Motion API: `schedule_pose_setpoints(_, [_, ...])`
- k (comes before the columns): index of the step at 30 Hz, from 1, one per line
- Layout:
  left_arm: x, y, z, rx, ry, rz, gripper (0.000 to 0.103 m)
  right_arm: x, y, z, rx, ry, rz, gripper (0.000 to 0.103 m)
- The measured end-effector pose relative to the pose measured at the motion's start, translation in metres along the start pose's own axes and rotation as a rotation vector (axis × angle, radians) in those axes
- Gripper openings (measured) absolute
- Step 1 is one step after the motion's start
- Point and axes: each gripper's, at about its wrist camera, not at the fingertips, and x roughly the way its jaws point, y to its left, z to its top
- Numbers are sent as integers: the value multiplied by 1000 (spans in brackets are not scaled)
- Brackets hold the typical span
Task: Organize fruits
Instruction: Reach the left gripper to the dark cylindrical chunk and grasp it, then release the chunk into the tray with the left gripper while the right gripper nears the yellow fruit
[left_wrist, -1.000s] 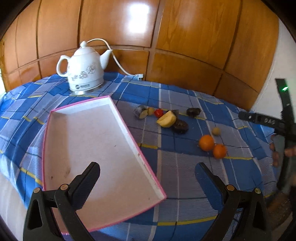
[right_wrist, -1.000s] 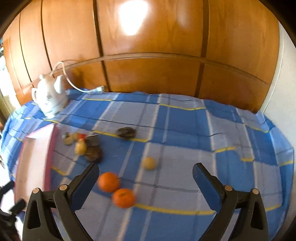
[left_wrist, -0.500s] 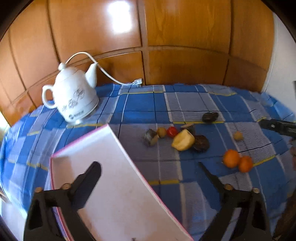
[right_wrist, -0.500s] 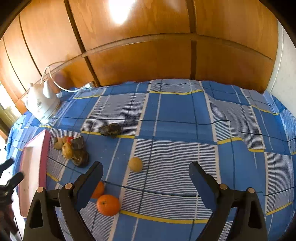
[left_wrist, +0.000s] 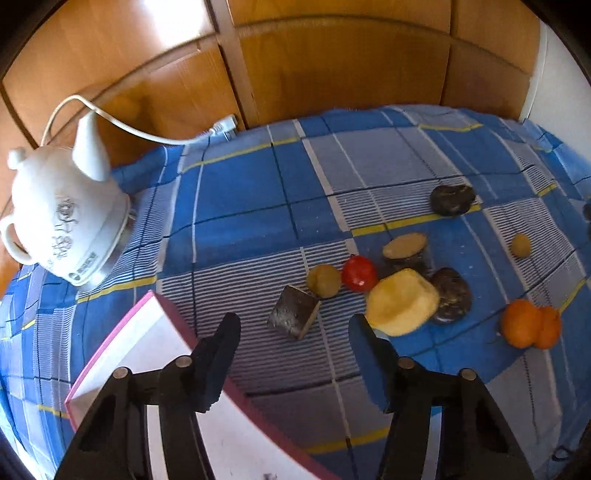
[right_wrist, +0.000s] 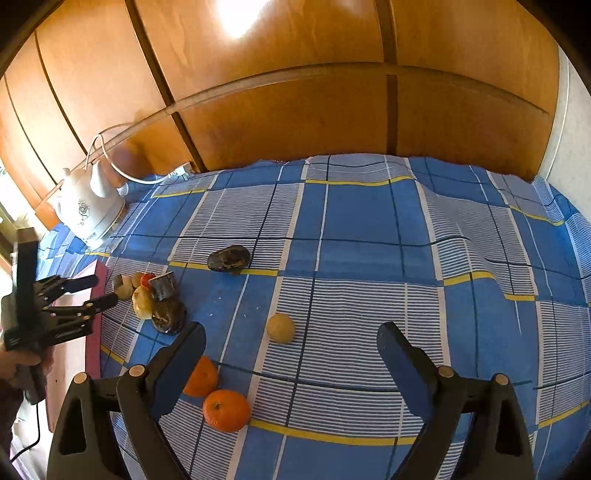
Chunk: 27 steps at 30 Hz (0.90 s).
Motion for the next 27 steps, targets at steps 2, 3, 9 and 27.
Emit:
schedule_pose_setpoints(2, [7,0,1,6,11,-11,46,1,0,0,1,2,-3,95])
schedule_pose_setpoints(3, [10,0,1,5,20,-21,33,1,0,0,1,2,-4,95])
schedule_pose_setpoints(9, [-7,2,-15,-67,-49,-73,27,0,-8,3,33,-12,-19,83])
schedule_pose_setpoints(27, [-105,-14,-109,-283,-204,-140,26,31,-34,-4,201,134,68,57])
